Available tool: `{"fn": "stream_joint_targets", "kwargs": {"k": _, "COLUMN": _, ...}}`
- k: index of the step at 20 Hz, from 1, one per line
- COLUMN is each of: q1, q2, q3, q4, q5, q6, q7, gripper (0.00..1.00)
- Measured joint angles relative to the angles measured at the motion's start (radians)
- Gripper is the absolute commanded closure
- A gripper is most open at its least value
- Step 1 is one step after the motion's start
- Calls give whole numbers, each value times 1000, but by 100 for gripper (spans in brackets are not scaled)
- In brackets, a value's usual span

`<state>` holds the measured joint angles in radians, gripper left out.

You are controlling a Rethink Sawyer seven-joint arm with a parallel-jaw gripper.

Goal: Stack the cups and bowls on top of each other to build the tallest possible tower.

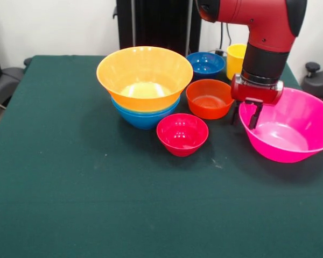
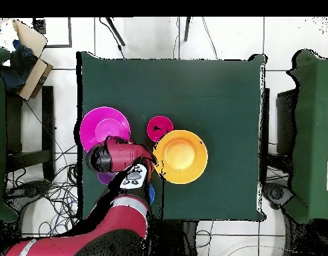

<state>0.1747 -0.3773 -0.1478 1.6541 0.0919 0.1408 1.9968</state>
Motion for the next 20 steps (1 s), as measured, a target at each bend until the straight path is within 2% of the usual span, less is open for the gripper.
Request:
{"fn": "stream_joint_targets", "kwargs": {"k": 10, "q1": 0, "q2": -20, "q3": 0, "q4": 0, "q5": 6, "q6": 0, "q7": 0, "gripper": 100}}
{"fn": "stream_joint_targets", "kwargs": {"k": 14, "q1": -1, "q2": -59, "q3": 3, "q4": 14, "q5": 6, "q6": 1, "q7": 0, "gripper": 100}}
{"fn": "stream_joint_targets", "kwargs": {"k": 20, "q1": -16, "q2": -160, "q3": 17, "q4": 58, "q5": 6, "q6": 38, "q7": 0, "gripper": 100}}
